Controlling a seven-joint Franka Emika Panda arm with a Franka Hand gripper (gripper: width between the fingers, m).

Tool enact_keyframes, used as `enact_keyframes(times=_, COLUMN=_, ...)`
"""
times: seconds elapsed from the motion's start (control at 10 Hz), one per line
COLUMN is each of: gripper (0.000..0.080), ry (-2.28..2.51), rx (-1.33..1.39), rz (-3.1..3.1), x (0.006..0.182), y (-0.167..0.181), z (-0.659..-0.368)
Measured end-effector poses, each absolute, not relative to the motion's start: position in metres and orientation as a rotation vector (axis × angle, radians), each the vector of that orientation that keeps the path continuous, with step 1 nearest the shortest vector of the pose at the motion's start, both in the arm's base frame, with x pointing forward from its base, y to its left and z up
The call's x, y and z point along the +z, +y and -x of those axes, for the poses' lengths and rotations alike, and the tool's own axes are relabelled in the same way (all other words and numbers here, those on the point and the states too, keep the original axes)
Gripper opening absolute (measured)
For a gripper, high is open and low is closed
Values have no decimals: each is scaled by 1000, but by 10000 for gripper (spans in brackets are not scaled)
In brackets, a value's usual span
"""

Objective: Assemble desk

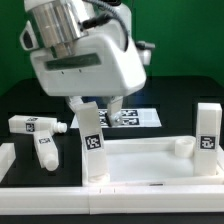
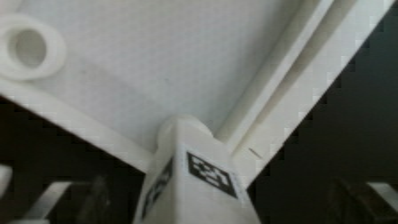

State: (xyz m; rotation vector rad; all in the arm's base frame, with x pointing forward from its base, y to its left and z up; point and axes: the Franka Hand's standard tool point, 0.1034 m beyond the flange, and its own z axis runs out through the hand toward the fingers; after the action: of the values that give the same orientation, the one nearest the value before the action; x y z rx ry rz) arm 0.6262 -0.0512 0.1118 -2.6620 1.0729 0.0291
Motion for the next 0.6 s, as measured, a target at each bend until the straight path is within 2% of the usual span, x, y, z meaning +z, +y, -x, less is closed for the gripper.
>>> enact_keyframes(times=0.1, gripper=640, ry=969, rx=15, rz=2702, x=112, y=-52, z=-626)
enact_keyframes(times=0.3, gripper=647, ry=694, rx=-22, rz=2802, x=111, y=-54, z=-625)
enact_keyframes(times=0.6, gripper=648, ry=28, rx=-40, rz=3020, x=114, y=-57, z=-626)
